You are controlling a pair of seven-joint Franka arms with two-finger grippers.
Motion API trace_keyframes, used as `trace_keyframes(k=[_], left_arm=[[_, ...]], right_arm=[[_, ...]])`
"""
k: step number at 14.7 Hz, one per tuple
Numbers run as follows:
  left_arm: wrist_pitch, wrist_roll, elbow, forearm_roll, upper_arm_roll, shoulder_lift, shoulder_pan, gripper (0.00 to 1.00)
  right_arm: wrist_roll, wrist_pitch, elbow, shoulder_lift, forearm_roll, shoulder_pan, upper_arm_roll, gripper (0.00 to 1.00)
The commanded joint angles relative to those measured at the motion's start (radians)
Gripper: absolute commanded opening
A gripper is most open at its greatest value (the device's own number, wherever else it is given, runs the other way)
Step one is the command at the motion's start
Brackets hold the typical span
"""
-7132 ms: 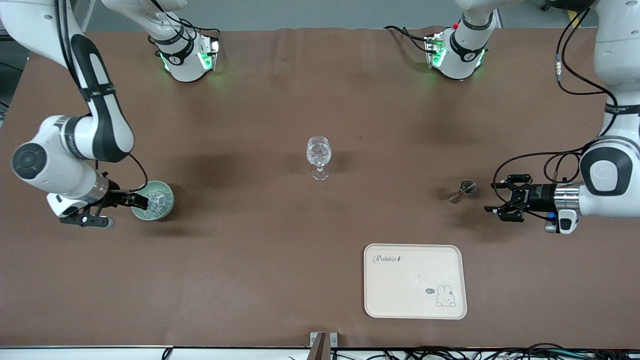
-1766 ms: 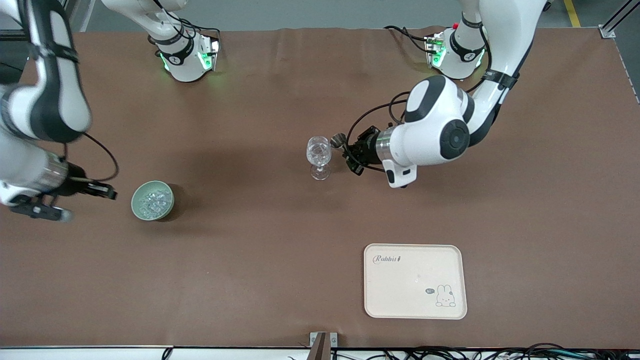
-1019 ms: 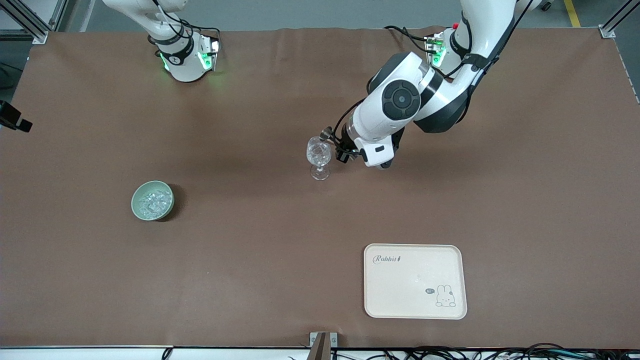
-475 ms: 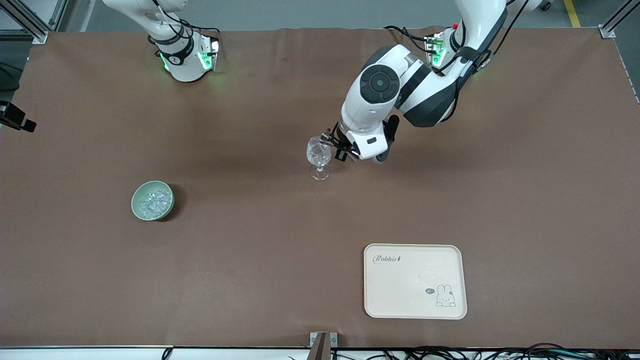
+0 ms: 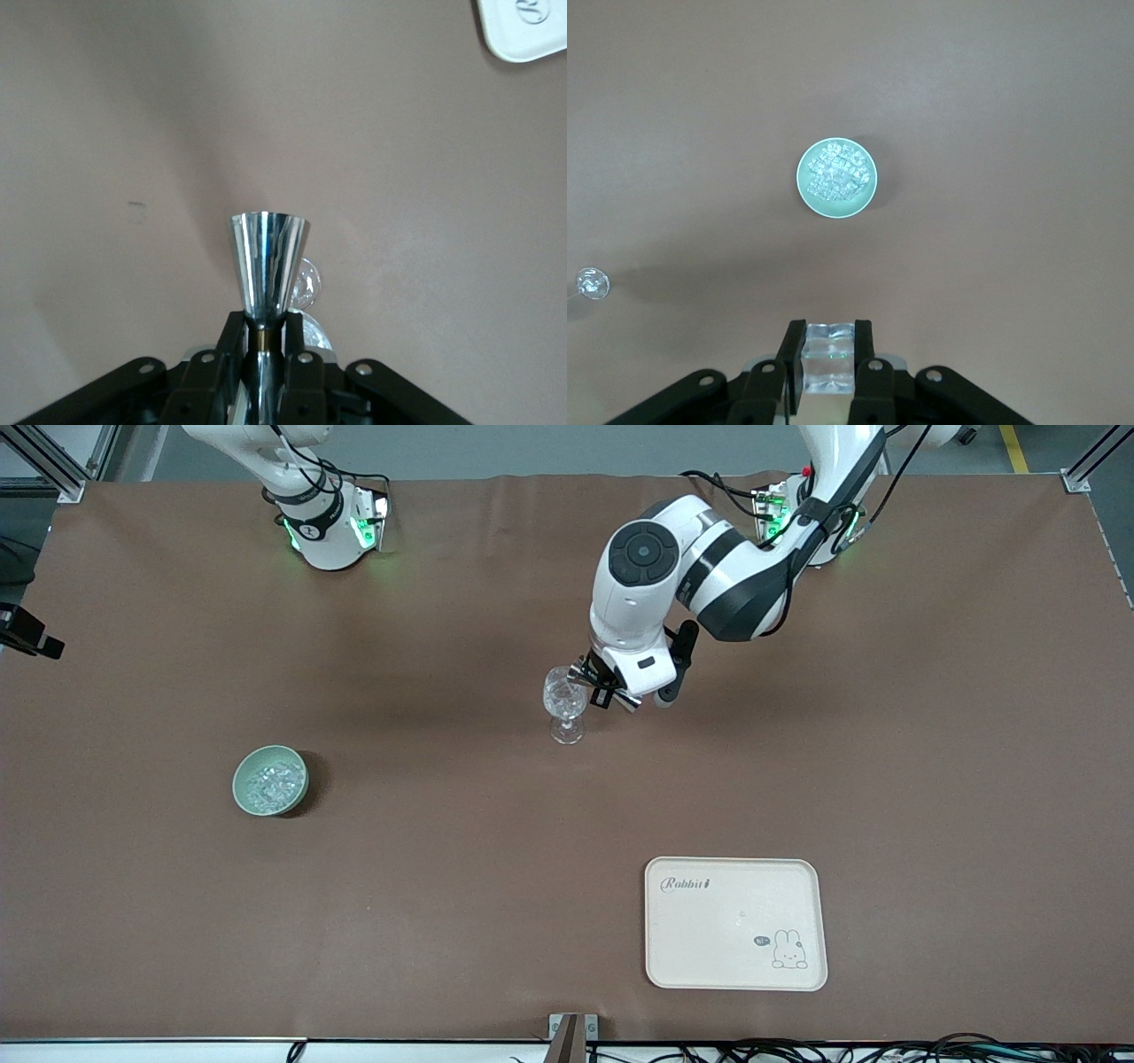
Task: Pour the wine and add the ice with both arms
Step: 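Tilt the jigger over the wine glass rim with the left gripper to pour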
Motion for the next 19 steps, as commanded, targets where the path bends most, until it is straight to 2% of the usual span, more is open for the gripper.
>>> trace_keyframes(k=[1,10,13,19], left_arm=[[-0.002,-0.039,0.007,0.058,0.005,0.001,-0.022,0.0],[-0.016,-0.102,0.007,0.232,0.005,0.004,-0.087,0.0],[-0.038,-0.137,0.007,0.327,0.005,0.022,-0.119,0.0],[-0.065,-0.137,0.009,0.406,0.007,0.025,-0.15,0.0]], right_arm=[[-0.012,-0.003,0.011,0.002,-0.01,-0.012,0.012,0.01],[-0.012,0.009,0.011,0.002,-0.004,-0.007,0.015,0.01],[-0.012,0.009,0.011,0.002,-0.004,-0.007,0.015,0.01],[-0.012,0.01,0.011,0.002,-0.002,-0.007,0.015,0.01]])
